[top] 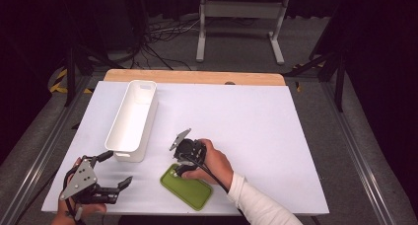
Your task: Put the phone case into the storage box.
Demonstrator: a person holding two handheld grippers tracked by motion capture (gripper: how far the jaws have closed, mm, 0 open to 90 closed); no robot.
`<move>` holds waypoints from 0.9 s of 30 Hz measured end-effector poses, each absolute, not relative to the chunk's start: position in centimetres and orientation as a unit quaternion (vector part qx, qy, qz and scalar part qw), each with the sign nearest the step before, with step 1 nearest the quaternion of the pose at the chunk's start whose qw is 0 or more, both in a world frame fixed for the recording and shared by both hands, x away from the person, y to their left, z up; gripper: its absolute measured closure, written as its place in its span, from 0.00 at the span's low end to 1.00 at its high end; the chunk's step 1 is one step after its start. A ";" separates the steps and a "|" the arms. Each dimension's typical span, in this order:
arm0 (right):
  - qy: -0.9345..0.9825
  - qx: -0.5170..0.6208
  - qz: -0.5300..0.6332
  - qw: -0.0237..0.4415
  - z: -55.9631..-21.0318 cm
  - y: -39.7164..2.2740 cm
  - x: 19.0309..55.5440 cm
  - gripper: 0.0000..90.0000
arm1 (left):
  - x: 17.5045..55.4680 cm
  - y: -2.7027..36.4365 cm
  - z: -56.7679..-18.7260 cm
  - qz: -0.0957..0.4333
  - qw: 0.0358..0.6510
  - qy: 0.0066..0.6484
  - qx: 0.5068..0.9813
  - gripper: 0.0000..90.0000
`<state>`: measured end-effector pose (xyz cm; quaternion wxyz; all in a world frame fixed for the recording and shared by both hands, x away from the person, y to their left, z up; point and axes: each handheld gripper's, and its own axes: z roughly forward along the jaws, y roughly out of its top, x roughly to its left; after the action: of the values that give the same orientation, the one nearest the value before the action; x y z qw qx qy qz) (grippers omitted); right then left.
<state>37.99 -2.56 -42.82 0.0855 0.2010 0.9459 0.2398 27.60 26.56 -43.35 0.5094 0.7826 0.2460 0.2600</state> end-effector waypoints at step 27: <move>0.975 0.159 0.147 0.045 -42.7 0.2 38.9 0.96 | 27.6 26.4 -43.5 0.252 0.503 0.241 0.791 0.07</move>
<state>38.94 0.21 -42.70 0.0445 0.1587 0.9753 0.1468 27.64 26.40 -43.48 0.5031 0.7910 0.2408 0.2515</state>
